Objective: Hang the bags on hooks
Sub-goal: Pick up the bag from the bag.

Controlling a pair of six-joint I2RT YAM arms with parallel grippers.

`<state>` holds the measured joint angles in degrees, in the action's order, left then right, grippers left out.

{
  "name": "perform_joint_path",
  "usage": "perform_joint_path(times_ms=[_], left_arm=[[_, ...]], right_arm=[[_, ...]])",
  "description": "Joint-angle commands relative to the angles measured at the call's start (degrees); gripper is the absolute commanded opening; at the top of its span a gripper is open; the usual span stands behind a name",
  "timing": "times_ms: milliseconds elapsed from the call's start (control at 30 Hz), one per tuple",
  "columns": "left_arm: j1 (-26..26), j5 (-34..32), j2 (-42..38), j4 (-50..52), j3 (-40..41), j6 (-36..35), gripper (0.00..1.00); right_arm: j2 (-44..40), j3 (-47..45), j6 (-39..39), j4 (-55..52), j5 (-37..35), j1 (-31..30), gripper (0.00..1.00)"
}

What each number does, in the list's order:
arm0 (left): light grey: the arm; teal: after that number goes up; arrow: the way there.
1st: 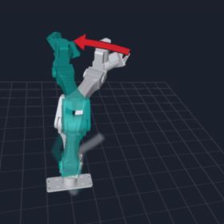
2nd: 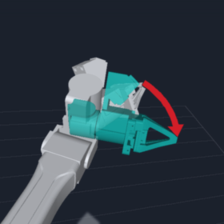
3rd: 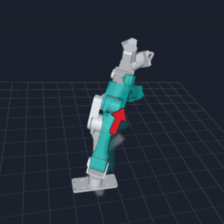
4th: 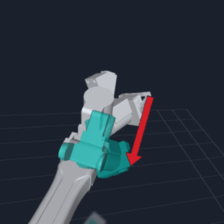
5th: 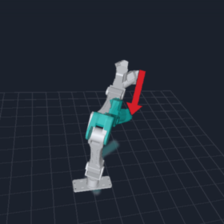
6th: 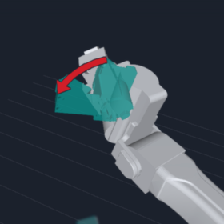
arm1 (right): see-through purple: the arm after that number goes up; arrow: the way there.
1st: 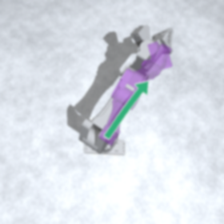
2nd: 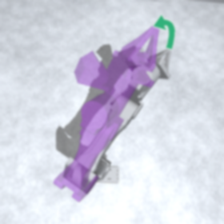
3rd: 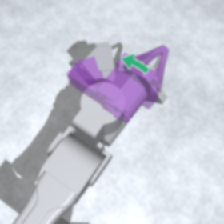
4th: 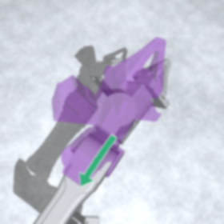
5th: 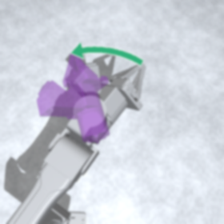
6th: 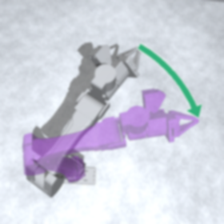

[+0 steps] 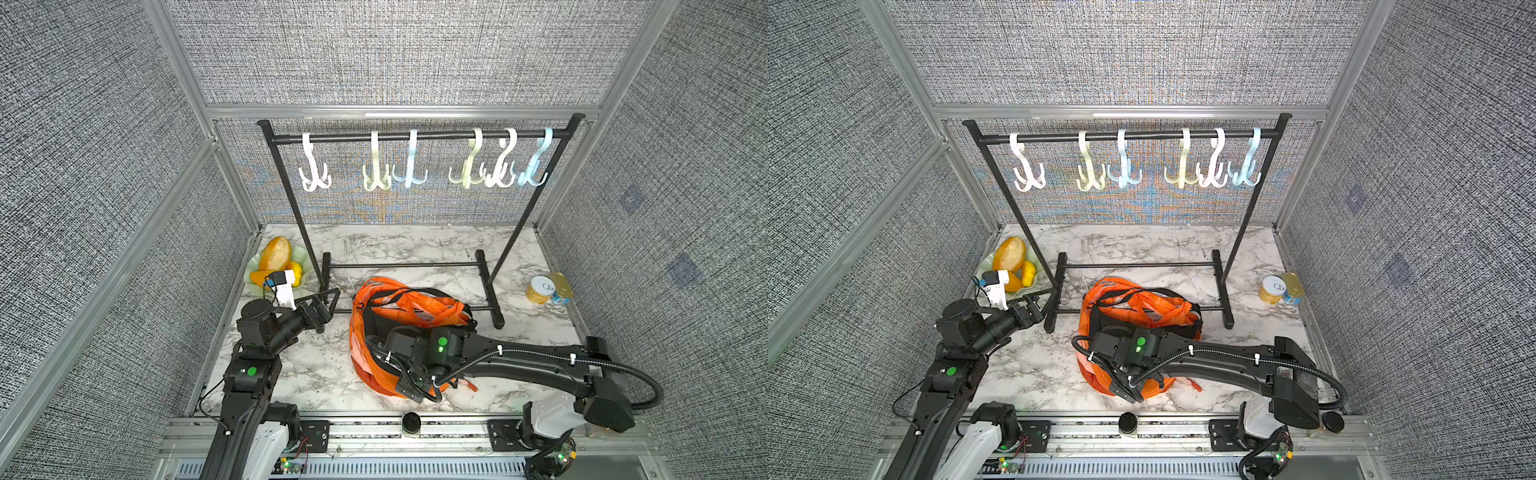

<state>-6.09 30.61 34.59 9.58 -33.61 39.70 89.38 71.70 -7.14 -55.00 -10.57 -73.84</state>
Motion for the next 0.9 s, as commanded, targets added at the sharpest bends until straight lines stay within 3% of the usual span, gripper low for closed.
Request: perform_joint_path(times_ms=[0, 100, 367, 633, 867], left_arm=[[0.0, 0.9, -1.9, 1.1, 0.2, 2.1, 0.99], [0.0, 0.2, -4.1, 2.1, 0.7, 2.0, 0.99], [-0.2, 0.9, -4.0, 6.5, -2.9, 1.3, 0.99], [-1.7, 3.2, -1.9, 3.2, -4.6, 2.6, 0.99], [-8.3, 1.9, 1.4, -4.5, -4.3, 4.7, 0.99]], right_arm=[[-0.5, -1.7, 1.4, 2.5, -3.4, 0.2, 0.57], [-2.1, -2.3, 2.1, 4.8, -4.0, 0.2, 0.38], [-5.3, -3.1, 2.2, 6.9, -3.1, 0.2, 0.11], [-10.2, -2.7, 0.1, 8.6, -12.1, 0.4, 0.09], [-14.7, -0.5, -0.4, 7.9, -20.3, 4.7, 0.08]])
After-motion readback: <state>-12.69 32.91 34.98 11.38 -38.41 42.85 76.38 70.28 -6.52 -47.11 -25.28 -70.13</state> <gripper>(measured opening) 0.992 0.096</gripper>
